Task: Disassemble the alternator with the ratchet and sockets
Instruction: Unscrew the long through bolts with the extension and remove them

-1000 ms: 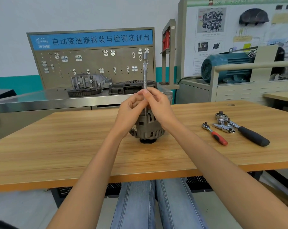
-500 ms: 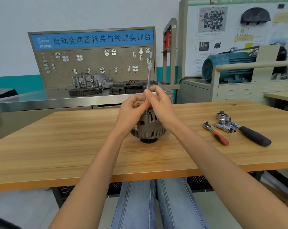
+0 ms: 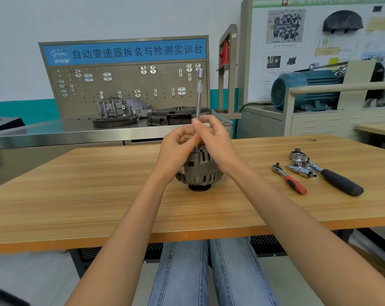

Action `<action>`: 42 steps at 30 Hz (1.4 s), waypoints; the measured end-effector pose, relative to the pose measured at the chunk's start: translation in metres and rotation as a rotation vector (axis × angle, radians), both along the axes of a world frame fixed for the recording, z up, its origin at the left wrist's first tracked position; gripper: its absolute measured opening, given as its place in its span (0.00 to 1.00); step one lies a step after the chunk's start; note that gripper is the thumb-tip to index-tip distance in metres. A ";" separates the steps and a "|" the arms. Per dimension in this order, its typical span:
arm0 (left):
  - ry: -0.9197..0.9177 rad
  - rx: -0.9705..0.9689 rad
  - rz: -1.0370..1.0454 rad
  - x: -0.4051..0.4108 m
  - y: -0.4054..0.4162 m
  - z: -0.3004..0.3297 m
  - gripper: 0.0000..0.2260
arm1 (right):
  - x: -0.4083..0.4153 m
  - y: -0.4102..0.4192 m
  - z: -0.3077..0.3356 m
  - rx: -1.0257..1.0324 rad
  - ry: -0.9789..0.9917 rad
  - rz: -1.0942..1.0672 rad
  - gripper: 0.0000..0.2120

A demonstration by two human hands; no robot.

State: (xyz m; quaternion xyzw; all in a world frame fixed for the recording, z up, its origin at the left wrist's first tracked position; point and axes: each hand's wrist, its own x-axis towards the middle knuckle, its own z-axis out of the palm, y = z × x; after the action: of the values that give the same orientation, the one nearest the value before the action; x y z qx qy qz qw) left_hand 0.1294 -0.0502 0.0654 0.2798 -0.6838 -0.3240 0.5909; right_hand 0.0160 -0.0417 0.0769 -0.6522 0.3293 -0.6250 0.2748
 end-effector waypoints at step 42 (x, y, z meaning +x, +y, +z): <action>0.003 -0.002 0.066 -0.002 0.001 0.000 0.05 | -0.002 0.003 0.004 0.021 0.032 0.032 0.05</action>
State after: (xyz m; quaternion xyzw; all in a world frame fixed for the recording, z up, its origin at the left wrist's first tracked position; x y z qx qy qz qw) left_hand 0.1270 -0.0495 0.0653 0.3010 -0.6735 -0.3042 0.6027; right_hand 0.0140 -0.0389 0.0805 -0.6643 0.3299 -0.6065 0.2864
